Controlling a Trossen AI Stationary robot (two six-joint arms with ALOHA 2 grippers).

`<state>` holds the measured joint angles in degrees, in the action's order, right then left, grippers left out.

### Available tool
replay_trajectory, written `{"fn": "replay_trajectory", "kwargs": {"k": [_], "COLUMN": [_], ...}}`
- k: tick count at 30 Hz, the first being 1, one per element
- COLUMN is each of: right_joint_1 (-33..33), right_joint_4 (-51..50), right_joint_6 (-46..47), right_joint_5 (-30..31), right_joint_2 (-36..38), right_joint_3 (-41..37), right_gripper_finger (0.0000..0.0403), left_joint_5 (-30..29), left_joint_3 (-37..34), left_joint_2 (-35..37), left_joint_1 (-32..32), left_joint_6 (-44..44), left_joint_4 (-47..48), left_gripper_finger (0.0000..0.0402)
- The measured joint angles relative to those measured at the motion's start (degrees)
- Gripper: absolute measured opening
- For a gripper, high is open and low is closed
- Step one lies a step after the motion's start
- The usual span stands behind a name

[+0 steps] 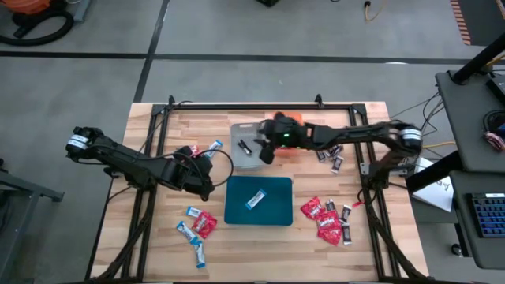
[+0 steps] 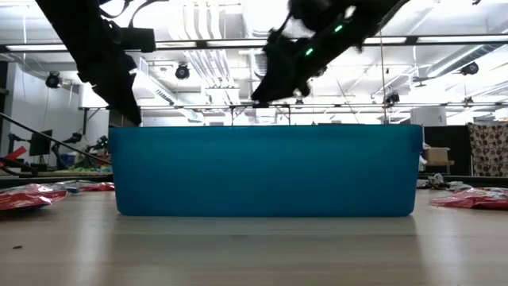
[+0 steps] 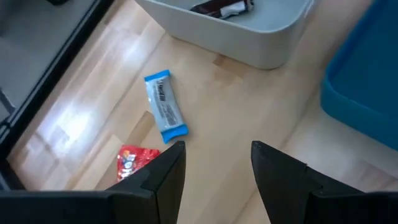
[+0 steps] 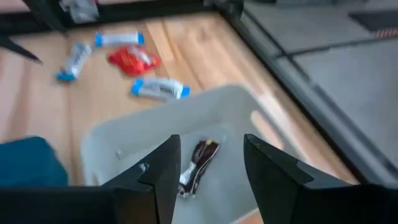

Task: Sort candy
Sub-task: Put the white chocolate bar into the blue bin

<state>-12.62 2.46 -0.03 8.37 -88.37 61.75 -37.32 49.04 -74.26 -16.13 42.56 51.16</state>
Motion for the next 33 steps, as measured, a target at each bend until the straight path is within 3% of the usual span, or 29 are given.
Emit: {"fn": "replay_trajectory", "kwargs": {"k": [5, 15, 24, 33], "right_joint_1": [0.3, 1.33, 1.36, 1.36], "right_joint_4": [1.45, 6.64, 7.33, 21.42], "right_joint_6": [0.55, 2.38, -1.1, -7.48], "right_joint_5": [-0.95, -0.82, -0.84, -1.02], "right_joint_2": [9.64, 20.26, 23.55, 22.45], "right_joint_3": [-7.69, -17.92, -21.13, -28.11], "right_gripper_finger": [0.0151, 0.0132, 0.0132, 0.0128], "left_joint_5": [0.53, 1.57, 2.4, 4.48], "left_joint_3": [0.0, 0.0, -0.37, -0.15], "left_joint_2": [0.0, 0.0, 0.0, 0.13], "left_joint_1": [-0.12, -0.38, -0.38, -0.31], "left_joint_6": [-0.43, -2.32, -8.87, -6.56], "left_joint_4": [0.08, -0.12, -5.75, -5.05], "left_gripper_finger": [0.0166, 0.0166, 0.0166, 0.0166]}}
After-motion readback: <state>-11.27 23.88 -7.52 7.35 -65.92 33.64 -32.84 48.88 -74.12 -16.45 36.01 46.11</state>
